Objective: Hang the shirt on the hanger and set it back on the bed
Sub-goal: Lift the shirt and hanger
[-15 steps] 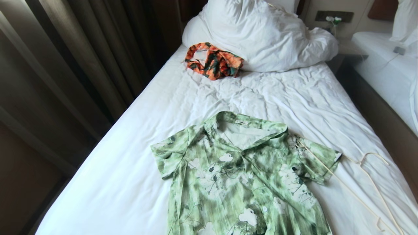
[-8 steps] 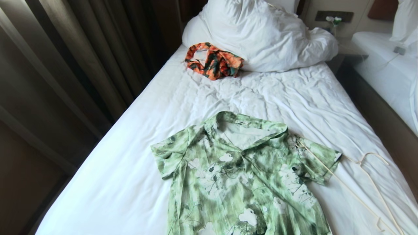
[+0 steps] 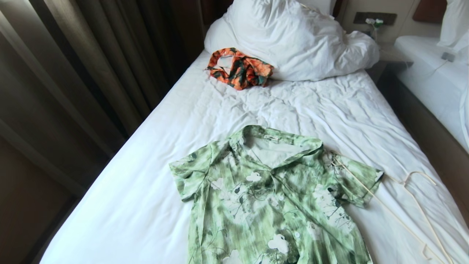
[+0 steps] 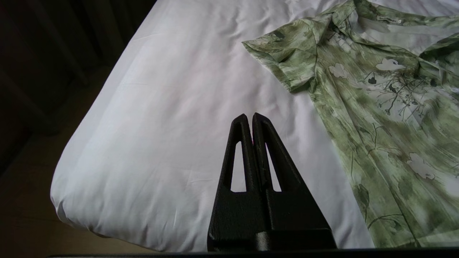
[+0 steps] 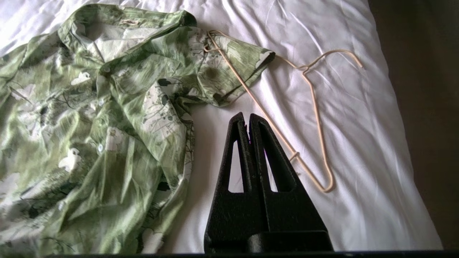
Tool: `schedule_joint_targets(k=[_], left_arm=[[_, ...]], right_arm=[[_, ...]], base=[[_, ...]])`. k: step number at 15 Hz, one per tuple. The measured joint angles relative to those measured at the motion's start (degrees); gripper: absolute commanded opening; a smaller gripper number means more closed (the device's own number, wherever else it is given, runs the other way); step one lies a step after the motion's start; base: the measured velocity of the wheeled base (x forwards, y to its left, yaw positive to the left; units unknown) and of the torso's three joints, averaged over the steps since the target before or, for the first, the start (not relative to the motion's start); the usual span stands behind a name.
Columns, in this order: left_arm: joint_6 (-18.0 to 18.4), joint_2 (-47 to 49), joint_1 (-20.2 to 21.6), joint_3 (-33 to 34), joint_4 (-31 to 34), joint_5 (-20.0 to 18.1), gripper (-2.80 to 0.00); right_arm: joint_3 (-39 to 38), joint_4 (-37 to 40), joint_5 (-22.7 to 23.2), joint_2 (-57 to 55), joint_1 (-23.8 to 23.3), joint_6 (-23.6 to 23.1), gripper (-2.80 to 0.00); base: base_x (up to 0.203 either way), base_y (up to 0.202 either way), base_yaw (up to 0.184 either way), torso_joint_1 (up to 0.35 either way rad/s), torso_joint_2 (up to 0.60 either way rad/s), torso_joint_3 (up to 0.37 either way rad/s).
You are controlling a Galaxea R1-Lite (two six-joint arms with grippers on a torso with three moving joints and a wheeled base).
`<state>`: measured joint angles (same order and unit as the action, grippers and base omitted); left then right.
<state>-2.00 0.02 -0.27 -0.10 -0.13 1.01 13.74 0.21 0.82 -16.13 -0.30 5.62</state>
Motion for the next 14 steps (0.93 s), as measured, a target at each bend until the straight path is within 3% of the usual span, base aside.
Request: schedule_joint_targets(k=[8,11,14], left_arm=[[0.1,0.0,0.0,0.0,0.0,0.0,-2.80],[0.0,0.0,0.0,0.0,0.0,0.0,-2.80],[0.0,0.0,0.0,0.0,0.0,0.0,-2.80]], right_arm=[[15.8,-4.2,2.9,-38.0,-0.9,19.3,-2.80],[21.4,-5.4,8.3,-52.8,-5.2,23.3,-2.80],[26.3,-5.7,15.3,-66.2,-12.1,24.3,-2.80]], base=[[0.000,0.000,0.000,0.000,0.00,0.000],[0.000,0.000,0.000,0.000,0.00,0.000],[0.000,0.000,0.000,0.000,0.00,0.000]])
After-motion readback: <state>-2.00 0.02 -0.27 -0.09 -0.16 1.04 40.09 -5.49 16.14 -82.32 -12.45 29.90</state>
